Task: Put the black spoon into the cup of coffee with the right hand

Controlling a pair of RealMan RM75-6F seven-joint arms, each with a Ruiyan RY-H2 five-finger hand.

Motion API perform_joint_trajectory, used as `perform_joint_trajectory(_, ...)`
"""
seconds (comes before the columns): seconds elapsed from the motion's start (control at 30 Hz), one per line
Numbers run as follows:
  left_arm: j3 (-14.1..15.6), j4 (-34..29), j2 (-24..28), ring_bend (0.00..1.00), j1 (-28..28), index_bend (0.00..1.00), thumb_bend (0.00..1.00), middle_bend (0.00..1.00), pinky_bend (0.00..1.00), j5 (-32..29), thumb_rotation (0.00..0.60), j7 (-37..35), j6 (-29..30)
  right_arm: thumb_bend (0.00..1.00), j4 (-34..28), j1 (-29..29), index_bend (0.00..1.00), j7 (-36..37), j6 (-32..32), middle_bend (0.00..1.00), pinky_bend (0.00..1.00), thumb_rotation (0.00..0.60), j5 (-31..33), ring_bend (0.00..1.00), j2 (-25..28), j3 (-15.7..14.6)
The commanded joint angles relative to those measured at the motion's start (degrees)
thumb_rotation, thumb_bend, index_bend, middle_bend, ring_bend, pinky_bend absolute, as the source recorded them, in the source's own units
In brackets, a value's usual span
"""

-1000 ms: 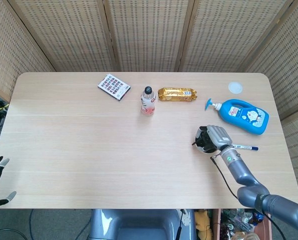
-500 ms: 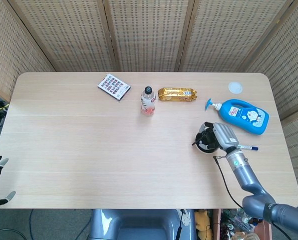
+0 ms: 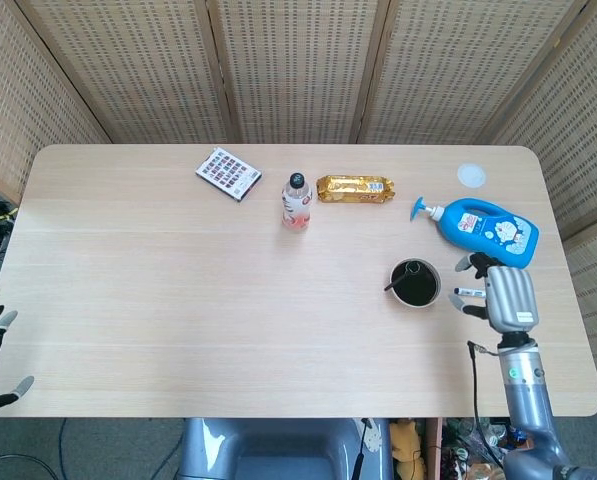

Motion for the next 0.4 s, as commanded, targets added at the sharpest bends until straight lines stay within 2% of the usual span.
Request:
perform_joint_trajectory(0.03,0.03,0.01,-0.3,0.0,0.15,0.0,0.22,0.0,0.0,0.34,0.6,0.56,0.5,0.19,-2.12,-2.68,0.46,-4.04,2.59,0.35,0.31,0.6,-1.68,0.24,0.65,-2.17)
perform_joint_trajectory(0.1,0.08,-0.03,-0.47,0.0,0.27,0.0,0.23,0.0,0.0,0.61,0.6,1.16,0.89,0.19,-2.73,-3.63,0.39,-6.44,3.31,0.27,0.19,0.6,-2.09,0.14,1.01,-3.18)
perform_joint_trajectory(0.2,0.14,-0.03,-0.78,0.0,0.42,0.0,0.23,0.0,0.0,1.3,0.6,1.93,1.73,0.19,-3.28,-4.79,0.29,-9.56,4.06,0.16,0.09,0.6,-2.69,0.03,1.21,-4.46)
perform_joint_trajectory(0.3,0.15,0.05,-1.08,0.0,0.47,0.0,0.23,0.0,0.0,2.09,0.6,2.35,2.53,0.19,-4.04,-5.87,0.24,-11.11,4.05,0.09,0.02,0.6,-3.47,0.0,1.26,-6.0)
perform_joint_trajectory(0.4,0.26,-0.03,-1.47,0.0,0.46,0.0,0.23,0.0,0.0,2.86,0.6,2.7,3.07,0.19,-4.5,-7.14,0.21,-12.42,4.63,0.05,0.0,0.6,-4.62,0.0,1.03,-7.47)
